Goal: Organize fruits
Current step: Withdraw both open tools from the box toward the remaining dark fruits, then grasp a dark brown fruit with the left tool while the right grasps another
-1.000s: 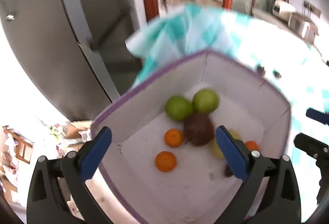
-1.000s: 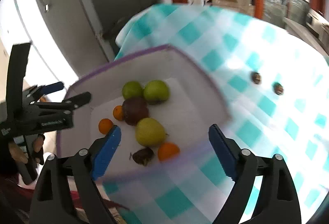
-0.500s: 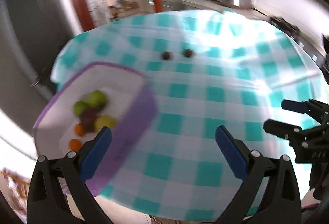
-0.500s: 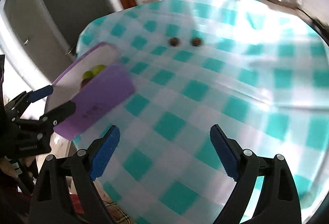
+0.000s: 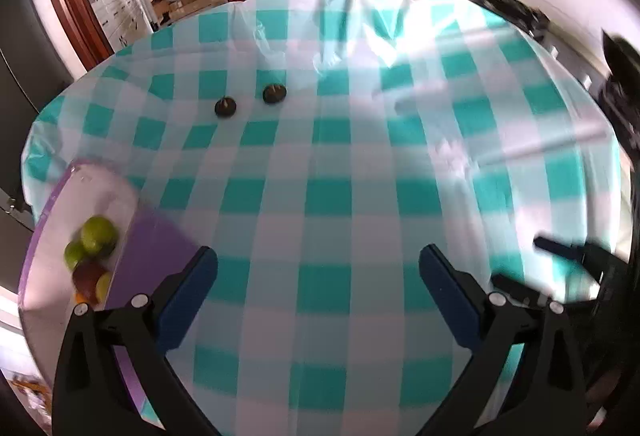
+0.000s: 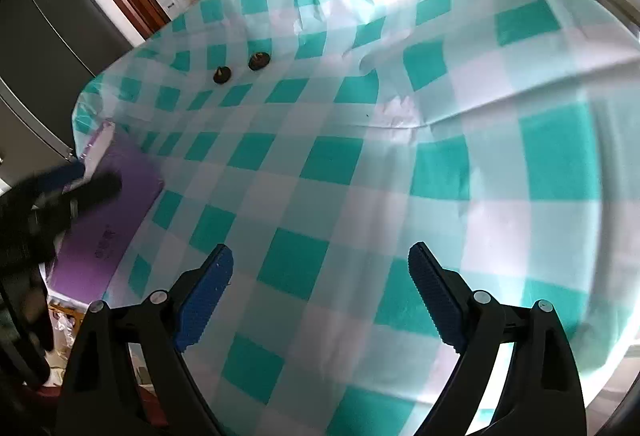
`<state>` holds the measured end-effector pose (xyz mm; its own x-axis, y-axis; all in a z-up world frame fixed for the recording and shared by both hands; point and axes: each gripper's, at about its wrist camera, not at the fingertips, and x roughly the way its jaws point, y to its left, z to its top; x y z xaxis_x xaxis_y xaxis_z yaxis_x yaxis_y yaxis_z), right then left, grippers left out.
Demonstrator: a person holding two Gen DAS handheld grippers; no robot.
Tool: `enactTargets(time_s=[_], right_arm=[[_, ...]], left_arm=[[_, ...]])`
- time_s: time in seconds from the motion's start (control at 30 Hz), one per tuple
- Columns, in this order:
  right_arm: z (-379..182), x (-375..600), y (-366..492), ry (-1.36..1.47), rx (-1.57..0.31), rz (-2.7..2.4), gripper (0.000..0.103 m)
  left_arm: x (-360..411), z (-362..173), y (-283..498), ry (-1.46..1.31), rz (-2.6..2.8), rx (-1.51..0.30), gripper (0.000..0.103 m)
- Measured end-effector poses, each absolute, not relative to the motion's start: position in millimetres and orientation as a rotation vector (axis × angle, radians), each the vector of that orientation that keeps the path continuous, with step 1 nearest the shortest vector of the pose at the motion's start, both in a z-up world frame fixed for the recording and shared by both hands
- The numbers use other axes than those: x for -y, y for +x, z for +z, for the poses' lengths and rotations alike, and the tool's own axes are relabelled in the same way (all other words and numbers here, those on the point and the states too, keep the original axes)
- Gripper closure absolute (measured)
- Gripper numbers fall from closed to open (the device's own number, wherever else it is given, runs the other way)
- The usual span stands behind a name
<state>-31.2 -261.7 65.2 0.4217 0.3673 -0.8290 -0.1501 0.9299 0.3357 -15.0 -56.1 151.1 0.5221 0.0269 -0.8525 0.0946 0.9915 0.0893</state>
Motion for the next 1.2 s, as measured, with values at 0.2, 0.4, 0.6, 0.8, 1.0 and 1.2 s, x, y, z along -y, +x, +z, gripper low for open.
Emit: enactTargets(time_s=[0.2, 0.4, 0.6, 0.8, 1.0, 1.2], right_arm=[[62.7, 237.7, 22.4, 0.161, -1.116, 0.301, 0.016], [48.5, 202.7, 78.2, 0.154, -1.174, 0.278, 0.016], [29.6, 142.1, 160.2, 0.099, -1.191, 0.276, 0.017], [17.2, 95.7, 218.3, 0.038, -1.162, 0.284, 0.018], [8.1, 76.5, 260.7, 0.03, -1.146, 0.258, 0.021], [-5.9, 53.0, 297.9, 0.015, -1.151, 0.249, 0.032]], left_arm=[[20.4, 144.2, 79.9, 0.017, -0.007, -1.099, 0.002], [-41.5, 129.6, 182.6, -0.055, 0.016, -1.163, 0.002], [-85.4, 88.6, 258.4, -0.027, 0.015, -1.247, 0.003], [-108.3, 41.6, 299.3, 0.009, -0.03, -1.291, 0.02], [-122.2, 11.7, 322.1, 0.039, -0.064, -1.3, 0.041], [-131.5, 14.6, 326.9, 0.063, -0.05, -1.268, 0.062]])
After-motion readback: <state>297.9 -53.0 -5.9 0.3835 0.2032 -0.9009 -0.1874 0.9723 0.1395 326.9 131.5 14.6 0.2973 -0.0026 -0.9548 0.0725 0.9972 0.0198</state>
